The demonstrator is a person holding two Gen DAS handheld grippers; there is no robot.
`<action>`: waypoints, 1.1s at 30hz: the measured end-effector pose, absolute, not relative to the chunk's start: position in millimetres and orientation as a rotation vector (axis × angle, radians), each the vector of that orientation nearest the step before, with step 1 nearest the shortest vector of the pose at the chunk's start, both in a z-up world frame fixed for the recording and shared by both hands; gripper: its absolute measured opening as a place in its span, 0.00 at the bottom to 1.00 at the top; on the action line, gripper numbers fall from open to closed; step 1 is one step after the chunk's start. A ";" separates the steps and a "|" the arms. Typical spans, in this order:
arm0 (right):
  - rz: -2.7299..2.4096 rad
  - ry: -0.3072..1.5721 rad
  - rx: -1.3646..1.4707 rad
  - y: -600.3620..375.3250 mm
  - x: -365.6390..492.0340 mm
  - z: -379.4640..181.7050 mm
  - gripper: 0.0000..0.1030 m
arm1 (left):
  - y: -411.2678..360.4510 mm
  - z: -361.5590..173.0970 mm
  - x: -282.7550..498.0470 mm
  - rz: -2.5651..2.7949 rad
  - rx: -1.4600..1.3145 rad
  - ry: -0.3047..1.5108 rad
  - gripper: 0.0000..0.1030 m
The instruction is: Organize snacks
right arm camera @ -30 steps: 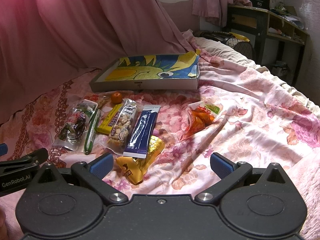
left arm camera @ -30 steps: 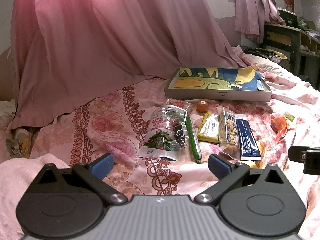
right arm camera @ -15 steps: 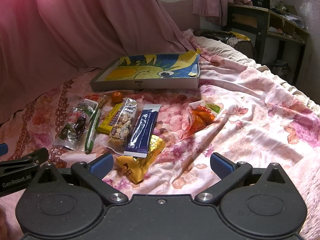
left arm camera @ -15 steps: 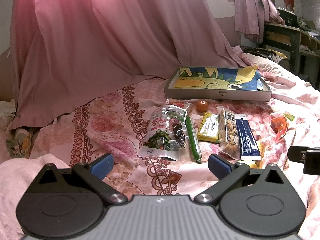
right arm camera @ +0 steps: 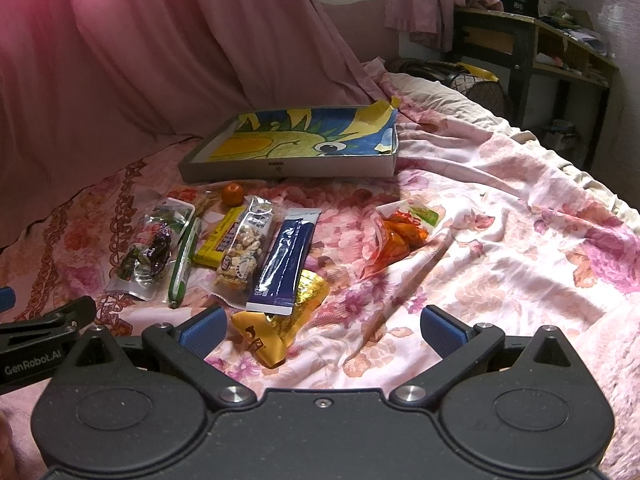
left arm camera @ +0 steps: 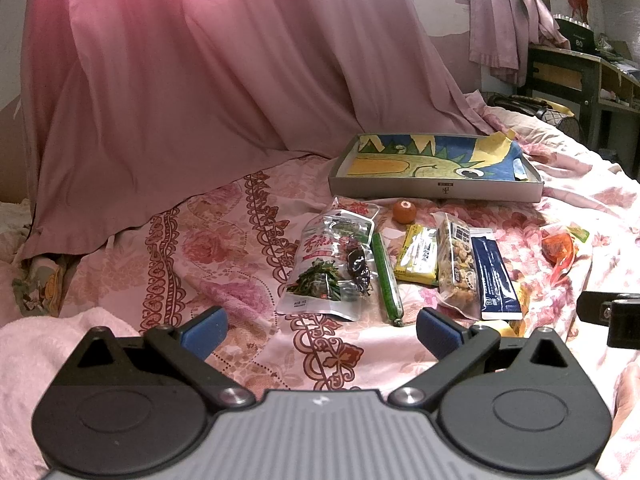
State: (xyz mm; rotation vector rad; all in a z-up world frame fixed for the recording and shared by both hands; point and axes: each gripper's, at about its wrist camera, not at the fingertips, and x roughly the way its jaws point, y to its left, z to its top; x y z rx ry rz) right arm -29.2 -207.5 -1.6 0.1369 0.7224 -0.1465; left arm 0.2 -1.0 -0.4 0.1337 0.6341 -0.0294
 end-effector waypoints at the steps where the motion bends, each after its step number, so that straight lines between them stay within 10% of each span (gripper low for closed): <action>1: -0.149 0.721 0.136 -207.3 -29.7 -1.4 1.00 | -1.1 -0.4 0.1 -0.030 0.134 0.634 1.00; 33: -0.124 0.797 0.105 -228.1 34.8 3.1 1.00 | -2.3 4.1 91.3 -0.222 0.112 0.775 1.00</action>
